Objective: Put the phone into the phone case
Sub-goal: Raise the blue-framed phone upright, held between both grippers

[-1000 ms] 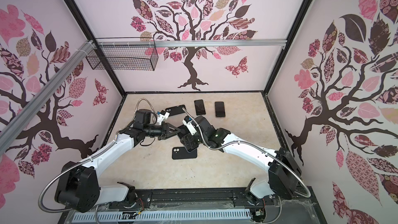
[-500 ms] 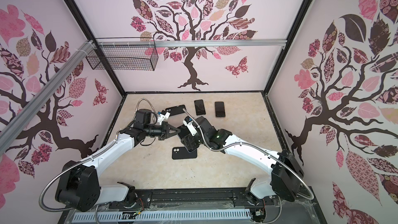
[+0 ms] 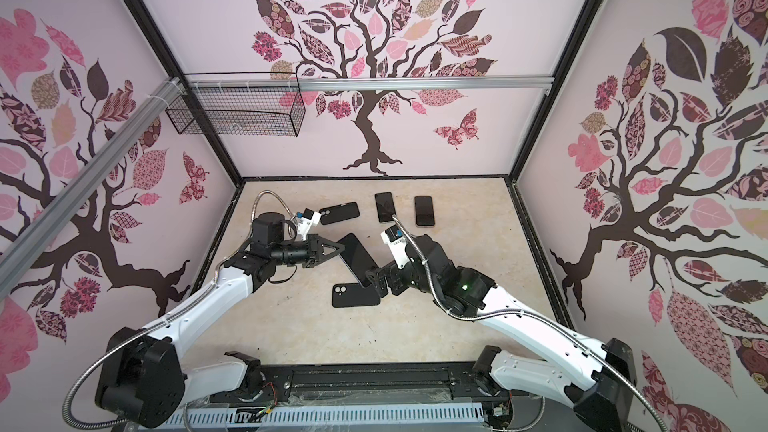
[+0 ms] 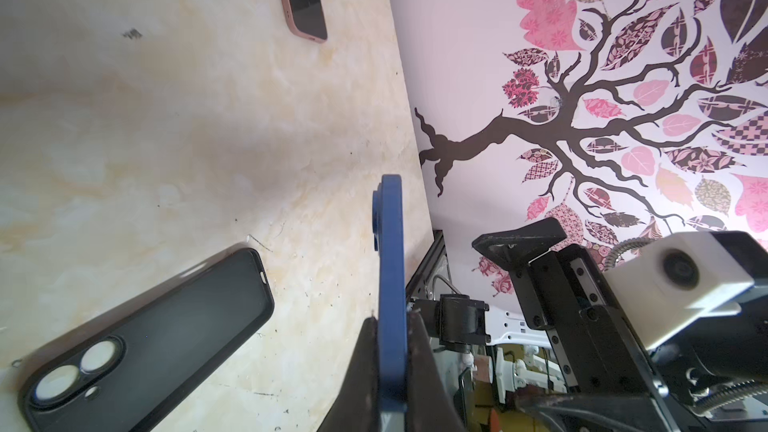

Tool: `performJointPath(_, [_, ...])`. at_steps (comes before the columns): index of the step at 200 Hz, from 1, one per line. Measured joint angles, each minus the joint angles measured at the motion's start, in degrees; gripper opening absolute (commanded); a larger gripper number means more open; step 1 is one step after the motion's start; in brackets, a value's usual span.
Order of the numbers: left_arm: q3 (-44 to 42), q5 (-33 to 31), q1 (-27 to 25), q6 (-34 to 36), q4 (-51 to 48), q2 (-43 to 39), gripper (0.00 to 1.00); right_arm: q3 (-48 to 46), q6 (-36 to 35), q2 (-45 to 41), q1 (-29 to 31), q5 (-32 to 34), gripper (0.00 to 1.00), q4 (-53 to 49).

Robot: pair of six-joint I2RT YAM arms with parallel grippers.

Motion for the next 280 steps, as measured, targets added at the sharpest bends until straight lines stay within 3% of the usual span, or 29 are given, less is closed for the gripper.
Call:
performJointPath(51, [-6.4, -6.6, 0.0, -4.0, 9.9, -7.6, 0.0, -9.7, 14.6, -1.6, -9.5, -11.8, 0.82, 10.6])
performJointPath(101, [-9.6, -10.8, 0.3, -7.2, 15.2, -14.3, 0.0, -16.9, 29.2, 0.7, -9.6, -18.6, 0.65, 29.0])
performJointPath(131, [-12.6, -11.6, 0.6, -11.4, 21.6, -15.8, 0.0, -19.2, 36.0, 3.0, -9.6, -20.2, 0.64, 40.1])
performJointPath(196, [-19.8, -12.0, 0.7, -22.5, 38.6, -14.5, 0.0, -20.6, 41.7, 5.8, -9.6, -22.6, 0.56, 56.9])
performJointPath(257, [-20.5, -12.6, 0.7, -26.3, 45.9, -14.3, 0.0, -20.6, 42.5, 6.8, -9.6, -22.7, 0.54, 58.9])
performJointPath(280, [-20.5, -12.7, 0.7, -26.4, 46.1, -14.7, 0.0, -20.6, 42.5, 7.0, -9.6, -22.8, 0.47, 59.2])
